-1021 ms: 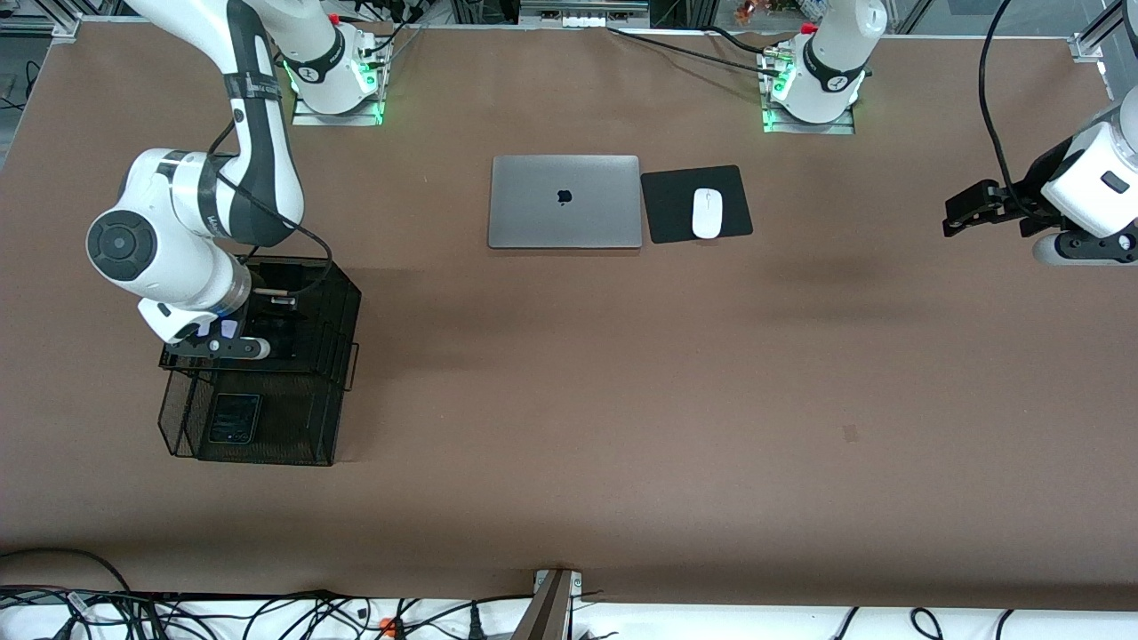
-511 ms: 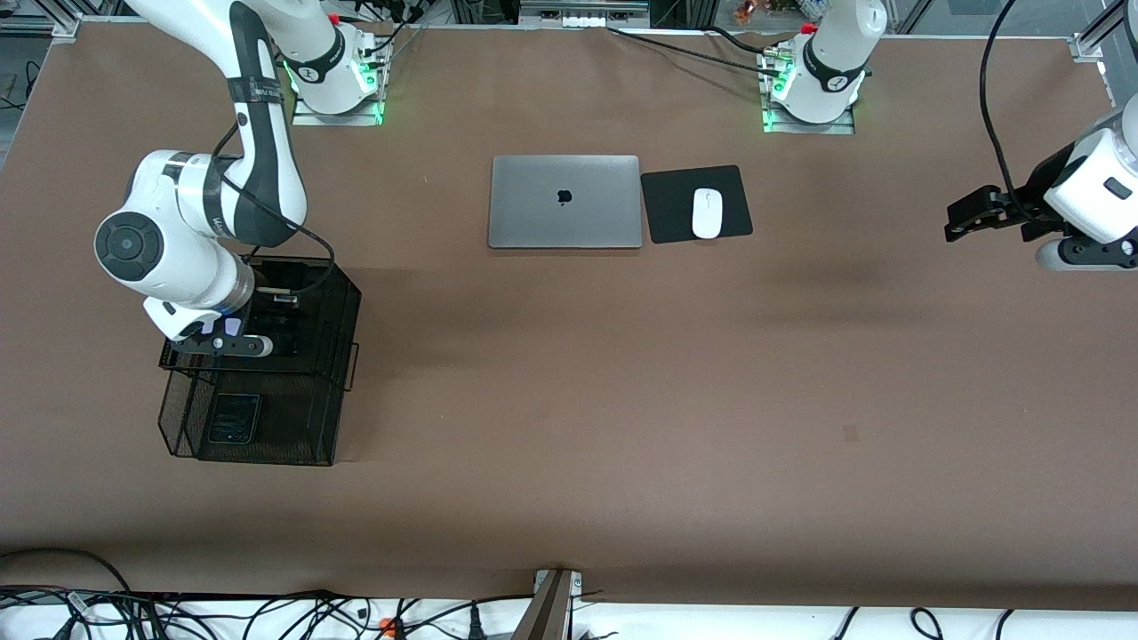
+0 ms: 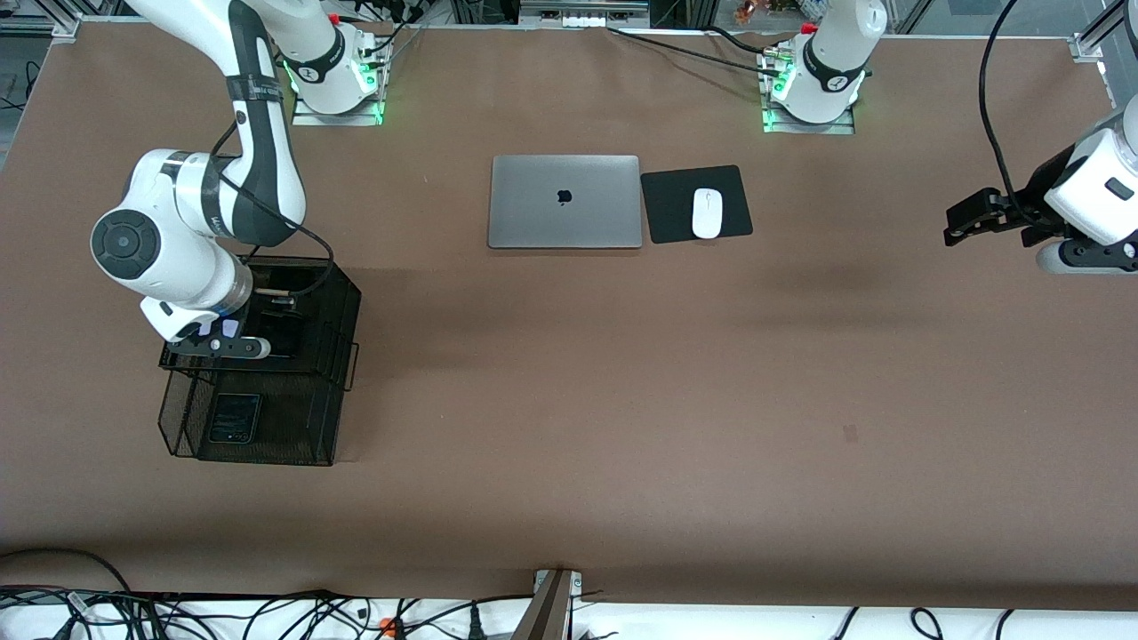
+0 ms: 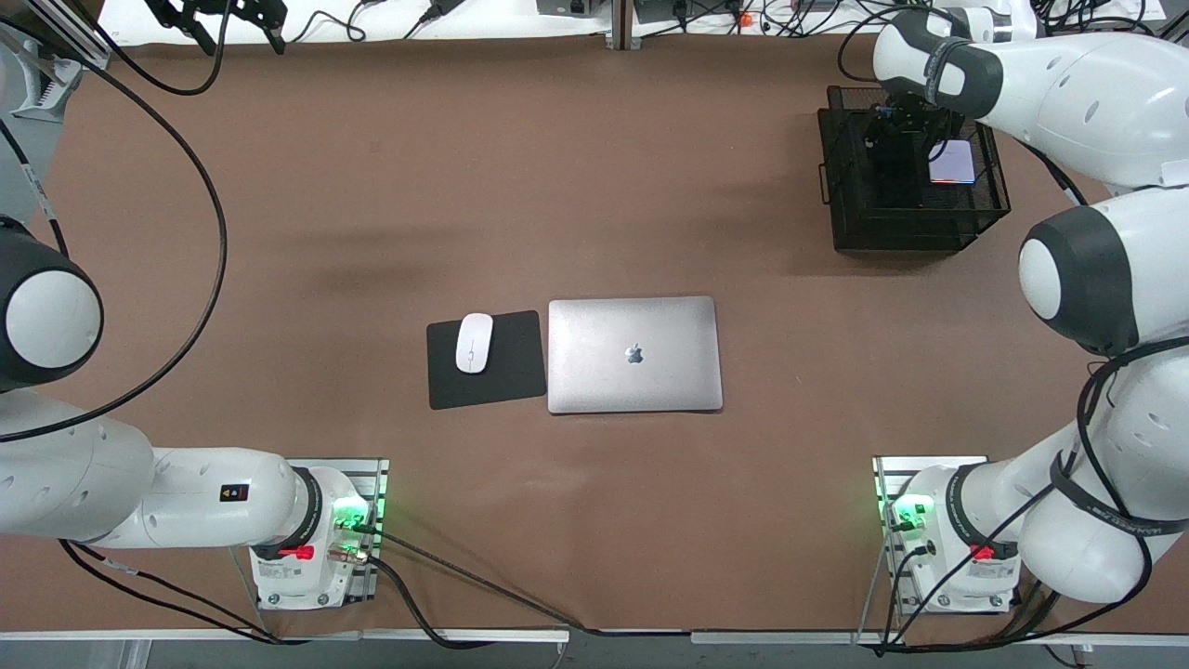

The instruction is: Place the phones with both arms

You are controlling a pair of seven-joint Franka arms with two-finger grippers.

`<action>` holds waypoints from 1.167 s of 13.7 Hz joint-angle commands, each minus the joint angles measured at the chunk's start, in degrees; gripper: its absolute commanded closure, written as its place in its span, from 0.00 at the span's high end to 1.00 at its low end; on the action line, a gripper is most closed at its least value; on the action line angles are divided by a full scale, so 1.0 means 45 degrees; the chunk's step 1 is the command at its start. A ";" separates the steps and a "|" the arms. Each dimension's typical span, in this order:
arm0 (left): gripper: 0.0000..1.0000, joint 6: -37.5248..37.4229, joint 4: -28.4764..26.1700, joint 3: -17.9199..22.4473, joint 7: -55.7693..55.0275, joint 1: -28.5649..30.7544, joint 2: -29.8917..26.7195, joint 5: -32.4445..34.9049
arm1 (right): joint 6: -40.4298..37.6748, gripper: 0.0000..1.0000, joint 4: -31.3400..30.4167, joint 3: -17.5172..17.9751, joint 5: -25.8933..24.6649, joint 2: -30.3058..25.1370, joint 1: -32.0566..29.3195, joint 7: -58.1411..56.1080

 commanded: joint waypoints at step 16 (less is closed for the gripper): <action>1.00 -0.0174 0.0273 -0.0105 0.0279 0.0203 -0.0082 -0.0139 | -1.0177 0.99 1.0522 0.3724 0.0716 0.0831 -0.6055 0.0255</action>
